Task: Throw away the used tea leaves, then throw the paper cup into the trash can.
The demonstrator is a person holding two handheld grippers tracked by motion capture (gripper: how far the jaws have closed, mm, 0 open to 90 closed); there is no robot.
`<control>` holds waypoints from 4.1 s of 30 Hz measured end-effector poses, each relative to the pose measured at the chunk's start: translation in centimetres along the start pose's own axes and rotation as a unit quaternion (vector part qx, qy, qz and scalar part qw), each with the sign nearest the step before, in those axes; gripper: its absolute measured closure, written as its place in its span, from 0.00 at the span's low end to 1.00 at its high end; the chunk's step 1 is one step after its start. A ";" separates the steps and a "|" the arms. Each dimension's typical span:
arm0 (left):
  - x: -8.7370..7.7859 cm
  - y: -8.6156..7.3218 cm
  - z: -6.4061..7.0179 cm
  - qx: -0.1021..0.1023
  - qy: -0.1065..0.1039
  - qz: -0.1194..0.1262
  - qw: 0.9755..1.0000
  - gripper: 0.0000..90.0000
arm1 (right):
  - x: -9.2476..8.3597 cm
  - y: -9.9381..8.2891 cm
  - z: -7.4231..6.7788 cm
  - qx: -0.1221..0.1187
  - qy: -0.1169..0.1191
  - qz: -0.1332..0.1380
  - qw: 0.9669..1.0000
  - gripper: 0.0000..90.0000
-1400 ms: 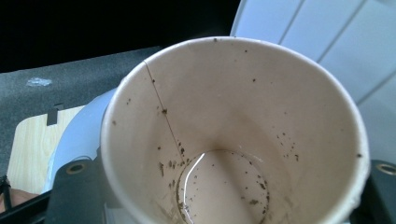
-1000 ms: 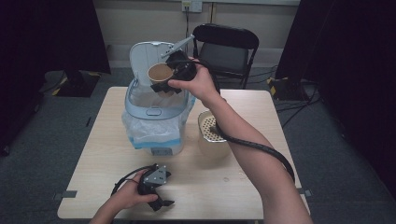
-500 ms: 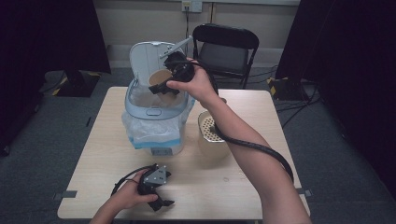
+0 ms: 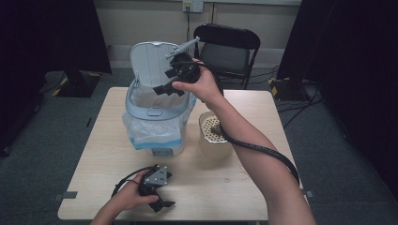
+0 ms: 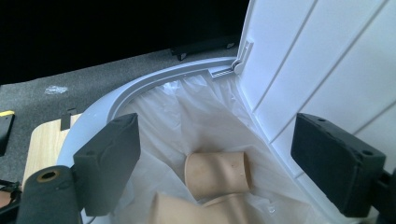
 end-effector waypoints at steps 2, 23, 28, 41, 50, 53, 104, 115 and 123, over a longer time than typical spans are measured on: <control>0.0 0.0 0.0 -0.003 0.000 0.002 1.000 0.00 | -0.1 0.0 0.0 0.000 0.001 0.001 1.000 0.17; 0.0 0.0 0.0 -0.002 -0.001 0.002 1.000 0.00 | -2.1 -1.2 0.2 -0.010 -0.008 -0.009 1.000 0.17; 0.0 0.0 0.0 -0.002 -0.001 0.002 1.000 0.00 | -2.7 -1.7 0.8 -0.004 -0.014 -0.010 1.000 0.17; 0.0 0.0 0.0 -0.002 0.000 0.003 1.000 0.00 | -3.9 -2.6 1.9 -0.002 -0.027 -0.016 1.000 0.18; 0.0 0.0 0.0 -0.003 -0.001 0.002 1.000 0.00 | -3.9 -3.0 2.7 -0.001 -0.038 -0.023 0.999 0.18; 0.0 0.0 0.0 -0.002 0.000 0.003 1.000 0.00 | -3.6 -3.3 2.9 0.000 -0.036 -0.026 0.999 0.18; 0.0 0.0 0.0 -0.003 0.000 0.002 1.000 0.00 | -1.5 -1.2 5.4 0.013 -0.022 0.019 0.999 0.24; 0.0 0.0 0.0 -0.003 -0.001 0.002 1.000 0.00 | -1.8 -0.8 4.8 -0.002 -0.015 0.017 1.000 0.22; 0.0 0.0 0.0 -0.004 0.000 0.001 1.000 0.00 | -2.1 -0.4 4.7 -0.006 -0.016 0.033 0.999 0.23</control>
Point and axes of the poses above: each handheld gripper's, and its own axes: x roughly forward along the jaws, y roughly out of its top, z roughly to its right, the point moved 4 cm from there along x, roughly forward along the jaws, and after that the axes turned 9 degrees about -y, right-handed, at the moved point
